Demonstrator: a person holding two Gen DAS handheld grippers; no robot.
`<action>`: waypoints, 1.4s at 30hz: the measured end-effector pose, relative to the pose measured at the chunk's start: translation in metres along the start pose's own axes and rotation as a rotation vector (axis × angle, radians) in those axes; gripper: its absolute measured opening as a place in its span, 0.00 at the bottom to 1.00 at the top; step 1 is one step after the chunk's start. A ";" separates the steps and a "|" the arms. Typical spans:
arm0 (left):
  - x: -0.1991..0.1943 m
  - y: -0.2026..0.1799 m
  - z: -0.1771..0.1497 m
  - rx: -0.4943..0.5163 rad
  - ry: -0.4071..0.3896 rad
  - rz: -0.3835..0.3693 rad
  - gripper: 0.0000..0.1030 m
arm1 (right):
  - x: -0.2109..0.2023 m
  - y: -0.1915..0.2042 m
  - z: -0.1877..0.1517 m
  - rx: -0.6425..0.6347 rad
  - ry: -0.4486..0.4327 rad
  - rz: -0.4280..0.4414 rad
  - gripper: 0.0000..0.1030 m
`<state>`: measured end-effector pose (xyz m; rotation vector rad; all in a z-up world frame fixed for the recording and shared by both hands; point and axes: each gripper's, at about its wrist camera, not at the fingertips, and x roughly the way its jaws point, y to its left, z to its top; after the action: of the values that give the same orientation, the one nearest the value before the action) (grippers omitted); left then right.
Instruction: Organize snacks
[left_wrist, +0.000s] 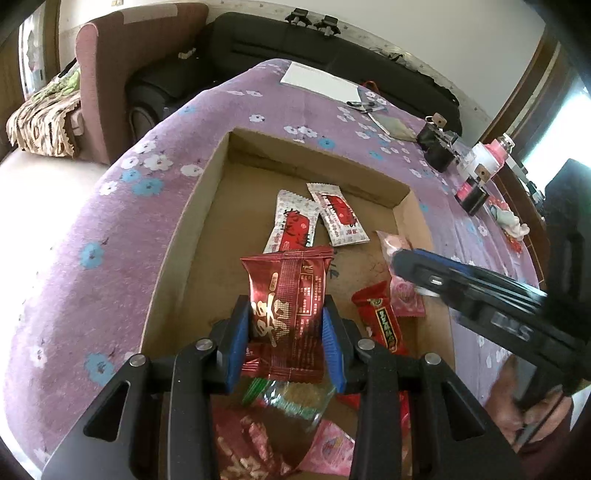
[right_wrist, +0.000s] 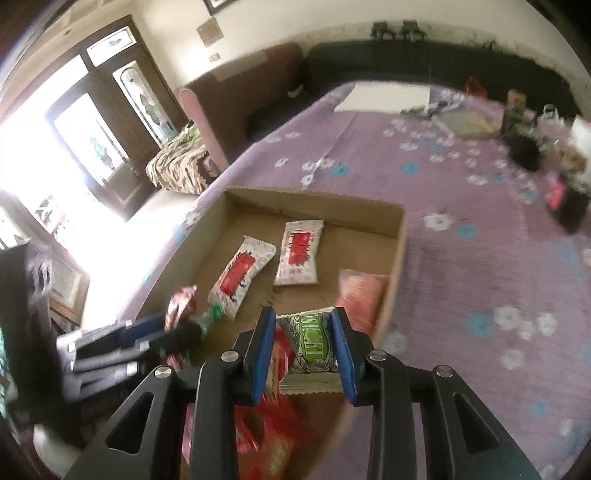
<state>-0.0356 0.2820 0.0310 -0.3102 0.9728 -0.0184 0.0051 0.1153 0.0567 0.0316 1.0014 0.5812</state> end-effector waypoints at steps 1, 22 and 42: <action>0.001 0.000 0.000 -0.001 0.003 -0.007 0.33 | 0.009 -0.001 0.003 0.016 0.012 0.007 0.30; -0.050 -0.015 -0.012 0.000 -0.147 0.064 0.62 | -0.013 -0.003 0.002 0.012 -0.079 -0.006 0.42; -0.082 -0.068 -0.072 0.060 -0.266 0.305 0.77 | -0.108 -0.037 -0.104 -0.039 -0.209 -0.183 0.58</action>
<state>-0.1323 0.2111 0.0781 -0.1032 0.7456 0.2657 -0.1052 0.0076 0.0732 -0.0335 0.7803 0.4201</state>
